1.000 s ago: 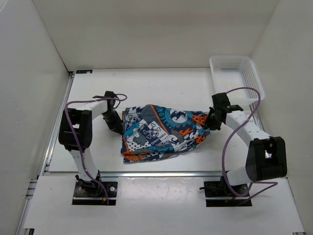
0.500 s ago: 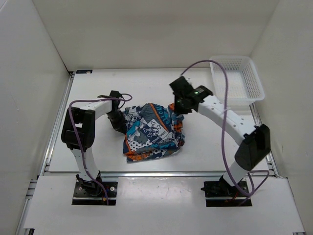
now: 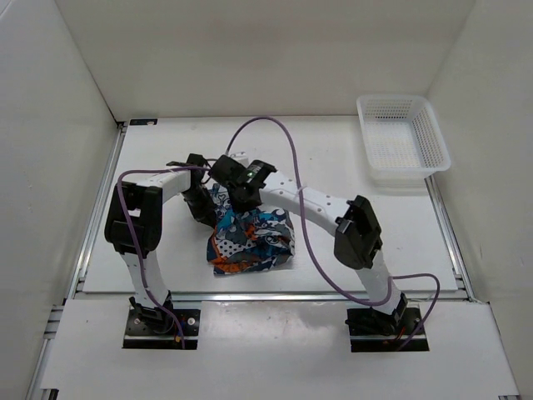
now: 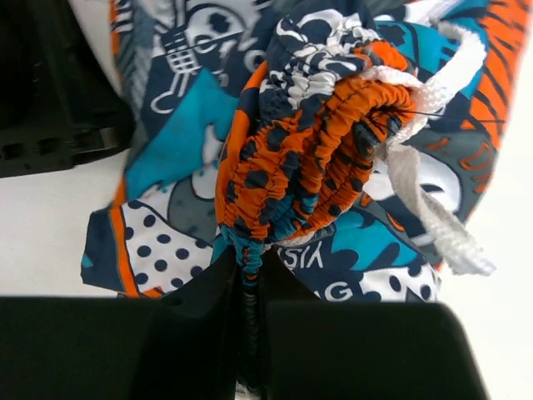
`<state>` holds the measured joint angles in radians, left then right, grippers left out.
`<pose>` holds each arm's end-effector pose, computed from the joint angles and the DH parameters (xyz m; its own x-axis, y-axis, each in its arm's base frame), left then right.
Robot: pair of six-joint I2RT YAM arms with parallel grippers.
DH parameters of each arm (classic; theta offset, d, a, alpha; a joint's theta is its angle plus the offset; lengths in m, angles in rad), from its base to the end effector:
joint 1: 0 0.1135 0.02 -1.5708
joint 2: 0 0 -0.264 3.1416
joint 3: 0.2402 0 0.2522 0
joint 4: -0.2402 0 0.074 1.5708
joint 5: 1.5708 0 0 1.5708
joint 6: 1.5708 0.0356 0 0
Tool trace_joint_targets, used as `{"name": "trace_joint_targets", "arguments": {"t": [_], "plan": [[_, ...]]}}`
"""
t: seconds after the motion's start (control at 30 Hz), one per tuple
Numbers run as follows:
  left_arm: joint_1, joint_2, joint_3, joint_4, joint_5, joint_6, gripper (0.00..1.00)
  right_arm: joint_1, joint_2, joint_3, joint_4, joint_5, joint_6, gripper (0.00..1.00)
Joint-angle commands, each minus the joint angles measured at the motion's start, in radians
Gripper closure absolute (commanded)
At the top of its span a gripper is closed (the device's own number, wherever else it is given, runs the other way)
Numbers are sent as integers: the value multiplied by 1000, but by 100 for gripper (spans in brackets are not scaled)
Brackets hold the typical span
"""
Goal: Fold and stack the shorts
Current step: Fold the shorts
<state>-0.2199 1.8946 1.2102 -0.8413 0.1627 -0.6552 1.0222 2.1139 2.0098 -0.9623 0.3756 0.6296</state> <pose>0.3273 -0.0791 0.1464 -0.9085 -0.4130 0.0629 -0.4177 0.8951 -0.1558 0.2500 0.3840 0.2800 -0.7820 -0.2290 -0.5797 -0.2980 0.9542 0.0250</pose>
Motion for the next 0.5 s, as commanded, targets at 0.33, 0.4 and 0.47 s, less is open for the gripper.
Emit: {"name": "trace_joint_targets", "arguments": {"t": [0.33, 0.4, 0.47], "plan": [[33, -35, 8, 35, -22, 18, 83, -8, -268, -268, 430, -241, -44, 4], [65, -75, 29, 4, -44, 31, 79, -43, -334, -351, 421, -181, -44, 18], [76, -139, 67, -28, -74, 55, 74, -94, -426, -492, 407, -161, -31, 35]]}}
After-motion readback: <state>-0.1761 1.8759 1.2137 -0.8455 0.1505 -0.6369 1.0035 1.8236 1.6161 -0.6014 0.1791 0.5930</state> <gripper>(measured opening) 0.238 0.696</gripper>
